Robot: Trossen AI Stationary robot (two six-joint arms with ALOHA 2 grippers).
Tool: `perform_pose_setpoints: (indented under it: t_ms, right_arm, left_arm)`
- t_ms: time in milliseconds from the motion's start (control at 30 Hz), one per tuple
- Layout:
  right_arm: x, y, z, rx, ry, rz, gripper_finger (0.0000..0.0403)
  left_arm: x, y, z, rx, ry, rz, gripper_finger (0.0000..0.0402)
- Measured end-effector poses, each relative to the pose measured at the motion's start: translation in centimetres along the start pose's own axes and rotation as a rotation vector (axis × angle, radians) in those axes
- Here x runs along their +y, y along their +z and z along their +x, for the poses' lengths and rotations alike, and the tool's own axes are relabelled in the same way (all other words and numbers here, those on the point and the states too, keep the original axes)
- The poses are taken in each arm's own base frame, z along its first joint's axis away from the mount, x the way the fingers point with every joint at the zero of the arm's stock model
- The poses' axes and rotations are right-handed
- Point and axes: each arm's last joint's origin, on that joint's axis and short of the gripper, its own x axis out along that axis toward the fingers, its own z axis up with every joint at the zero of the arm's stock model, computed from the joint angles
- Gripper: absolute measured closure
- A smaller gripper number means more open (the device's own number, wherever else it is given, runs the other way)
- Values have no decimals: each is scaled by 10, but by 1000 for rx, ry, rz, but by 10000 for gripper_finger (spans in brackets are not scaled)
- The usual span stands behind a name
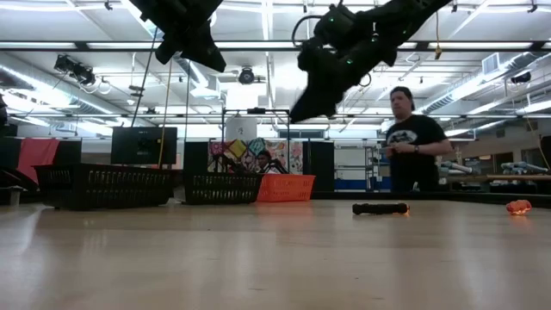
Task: Sort Halloween decoration
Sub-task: Put the orange pumpkin toy into the orange bin
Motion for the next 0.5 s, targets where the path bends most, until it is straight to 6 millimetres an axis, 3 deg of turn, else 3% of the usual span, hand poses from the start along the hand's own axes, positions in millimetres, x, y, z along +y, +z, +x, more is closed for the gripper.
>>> perform_pose_setpoints:
  t_ms: [267, 500]
  right_arm:
    - [34, -30, 1, 339, 94, 25, 254]
    - [66, -46, 0, 522, 62, -56, 254]
  left_arm:
    - [0, 0, 0, 0, 0, 0, 402]
    - [0, 0, 0, 0, 0, 0, 402]
